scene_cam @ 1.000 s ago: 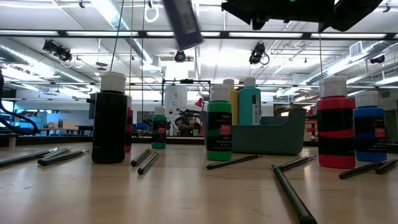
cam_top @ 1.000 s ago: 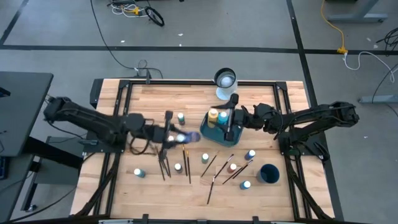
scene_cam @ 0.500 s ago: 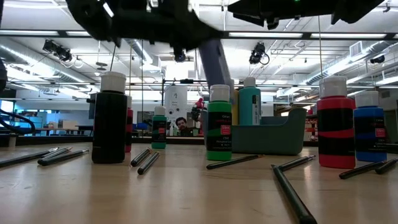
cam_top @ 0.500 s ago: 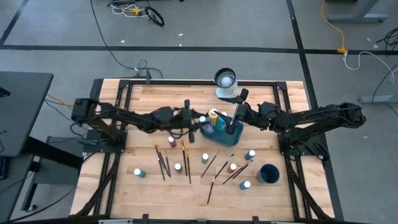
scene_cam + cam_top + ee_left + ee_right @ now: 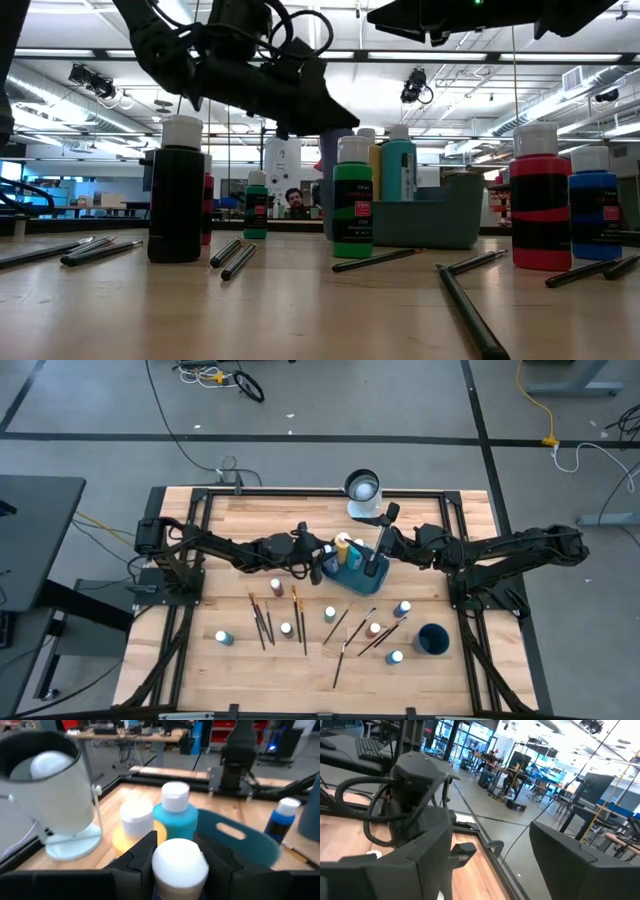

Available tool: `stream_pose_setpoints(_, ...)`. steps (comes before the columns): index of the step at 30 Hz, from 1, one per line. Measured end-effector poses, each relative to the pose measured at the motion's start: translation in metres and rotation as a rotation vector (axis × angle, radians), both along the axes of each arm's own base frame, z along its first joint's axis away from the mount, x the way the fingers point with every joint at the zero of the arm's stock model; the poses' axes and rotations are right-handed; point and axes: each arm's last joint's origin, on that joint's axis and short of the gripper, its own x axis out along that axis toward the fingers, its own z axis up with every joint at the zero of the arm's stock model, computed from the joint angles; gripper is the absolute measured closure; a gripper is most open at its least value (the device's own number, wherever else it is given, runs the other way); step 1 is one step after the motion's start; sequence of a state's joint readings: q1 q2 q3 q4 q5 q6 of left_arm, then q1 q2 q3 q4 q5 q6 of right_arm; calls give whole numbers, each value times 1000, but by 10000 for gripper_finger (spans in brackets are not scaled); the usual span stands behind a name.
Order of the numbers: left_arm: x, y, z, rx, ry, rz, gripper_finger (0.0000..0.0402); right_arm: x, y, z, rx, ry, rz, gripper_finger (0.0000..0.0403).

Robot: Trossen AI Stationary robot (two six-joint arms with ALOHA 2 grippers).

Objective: Pick & Place Paint Supplies
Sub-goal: Put the large violet paint bottle into the green bin

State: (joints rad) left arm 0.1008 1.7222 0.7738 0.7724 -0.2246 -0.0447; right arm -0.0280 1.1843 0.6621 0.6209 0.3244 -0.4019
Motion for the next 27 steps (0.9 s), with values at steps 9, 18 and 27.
stream_pose_setpoints(9, -1, 4, 0, -11, -1, 12, 265, 0, 0, 1, 0, -6, 0, 134)
stream_pose_setpoints(18, 0, 2, -2, 25, 27, -52, 243, 0, 0, 1, 0, -6, 1, 134)
stream_pose_setpoints(27, -3, 2, 11, 88, -14, -64, 215, 0, 0, 0, 0, -1, 1, 134)
